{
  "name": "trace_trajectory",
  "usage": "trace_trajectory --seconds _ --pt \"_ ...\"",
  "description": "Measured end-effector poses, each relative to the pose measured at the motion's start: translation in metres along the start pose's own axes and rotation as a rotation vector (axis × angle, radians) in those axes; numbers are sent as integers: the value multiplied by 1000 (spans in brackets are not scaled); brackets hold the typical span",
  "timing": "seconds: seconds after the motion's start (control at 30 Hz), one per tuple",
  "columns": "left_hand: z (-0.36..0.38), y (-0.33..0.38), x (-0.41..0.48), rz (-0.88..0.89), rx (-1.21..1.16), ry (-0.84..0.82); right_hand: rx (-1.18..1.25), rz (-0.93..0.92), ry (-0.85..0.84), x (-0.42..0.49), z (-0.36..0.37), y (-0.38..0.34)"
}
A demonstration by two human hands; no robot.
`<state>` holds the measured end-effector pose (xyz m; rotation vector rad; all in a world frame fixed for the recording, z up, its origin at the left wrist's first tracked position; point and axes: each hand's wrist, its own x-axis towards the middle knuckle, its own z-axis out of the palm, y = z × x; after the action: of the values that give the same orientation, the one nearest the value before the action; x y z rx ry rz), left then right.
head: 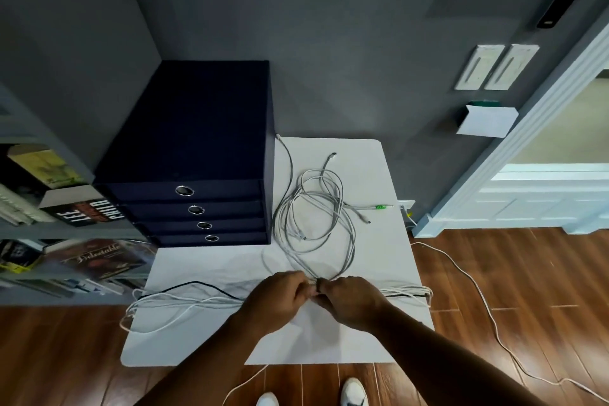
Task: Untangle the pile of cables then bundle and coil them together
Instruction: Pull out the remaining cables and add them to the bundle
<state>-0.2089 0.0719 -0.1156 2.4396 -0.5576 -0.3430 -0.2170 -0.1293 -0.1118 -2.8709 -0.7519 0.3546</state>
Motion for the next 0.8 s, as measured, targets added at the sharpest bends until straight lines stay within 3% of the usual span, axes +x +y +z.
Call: trace_trajectory --seconds 0.13,0.2,0.27,0.33,0.43,0.5,0.63,0.8 --pt "7 -1 -9 217 36 376 28 41 25 1 0 5" --pt "15 -1 -19 288 5 409 35 53 36 3 -2 5" --pt "23 7 -28 109 -192 276 22 55 47 4 -2 4" --pt "29 19 -30 -230 -491 140 22 52 61 3 -3 3" --pt "27 34 -17 -655 -1105 244 33 44 51 2 -3 3" --pt "22 35 -7 -758 -1392 425 27 30 47 0 -2 3" --pt "5 36 5 -878 -1750 666 22 5 34 1 -9 0" --pt "-13 28 16 -961 -1857 889 28 -24 36 5 -17 8"
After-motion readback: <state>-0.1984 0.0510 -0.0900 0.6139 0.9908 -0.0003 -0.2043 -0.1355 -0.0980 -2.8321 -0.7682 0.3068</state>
